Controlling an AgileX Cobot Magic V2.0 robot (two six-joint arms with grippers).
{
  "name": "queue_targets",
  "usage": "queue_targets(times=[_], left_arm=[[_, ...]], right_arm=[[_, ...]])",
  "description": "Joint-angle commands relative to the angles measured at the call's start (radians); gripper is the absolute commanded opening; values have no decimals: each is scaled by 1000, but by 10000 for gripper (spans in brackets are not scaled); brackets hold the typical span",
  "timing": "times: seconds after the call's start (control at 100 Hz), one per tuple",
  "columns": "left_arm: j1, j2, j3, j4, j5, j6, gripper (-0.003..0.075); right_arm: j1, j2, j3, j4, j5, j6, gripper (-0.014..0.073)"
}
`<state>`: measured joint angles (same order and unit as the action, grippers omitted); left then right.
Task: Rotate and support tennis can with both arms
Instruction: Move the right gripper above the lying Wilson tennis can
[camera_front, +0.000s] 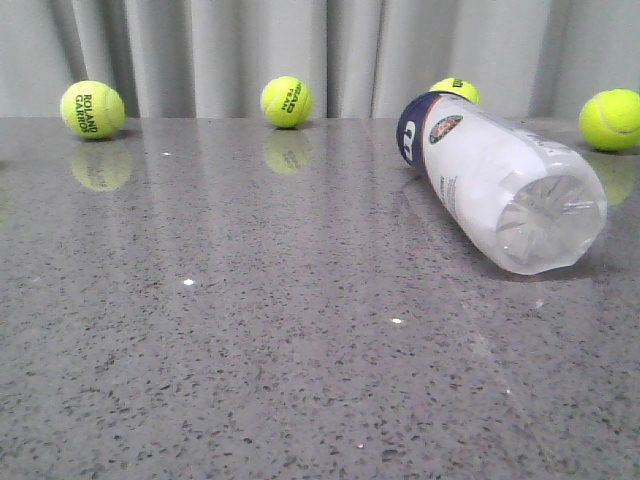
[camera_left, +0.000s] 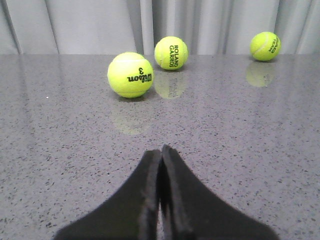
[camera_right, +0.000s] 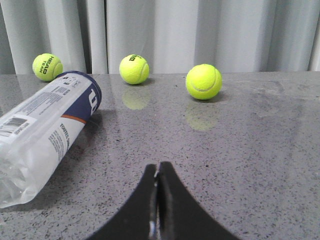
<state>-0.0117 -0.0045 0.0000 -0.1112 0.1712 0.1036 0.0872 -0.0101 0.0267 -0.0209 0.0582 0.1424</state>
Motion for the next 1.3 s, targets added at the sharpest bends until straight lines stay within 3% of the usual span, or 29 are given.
queue_targets(times=[0.0,0.55,1.01,1.13,1.29], left_arm=[[2,-34,45,-2,-75,-10,-20],[2,-34,45,-2,-75,-10,-20],[2,-34,45,-2,-75,-10,-20],[2,-34,45,-2,-75,-10,-20],[2,-34,45,-2,-75,-10,-20]], right_arm=[[-2,-29,-17,-4,-74,-3,-67],[-2,-29,-17,-5,-76,-4,-67],[-2,-28,-32,-5,-164,-3,-67],[-2,-20,-96,-5,-90,-3,-67],[-2,33,-251,-5,126,-3,-67]])
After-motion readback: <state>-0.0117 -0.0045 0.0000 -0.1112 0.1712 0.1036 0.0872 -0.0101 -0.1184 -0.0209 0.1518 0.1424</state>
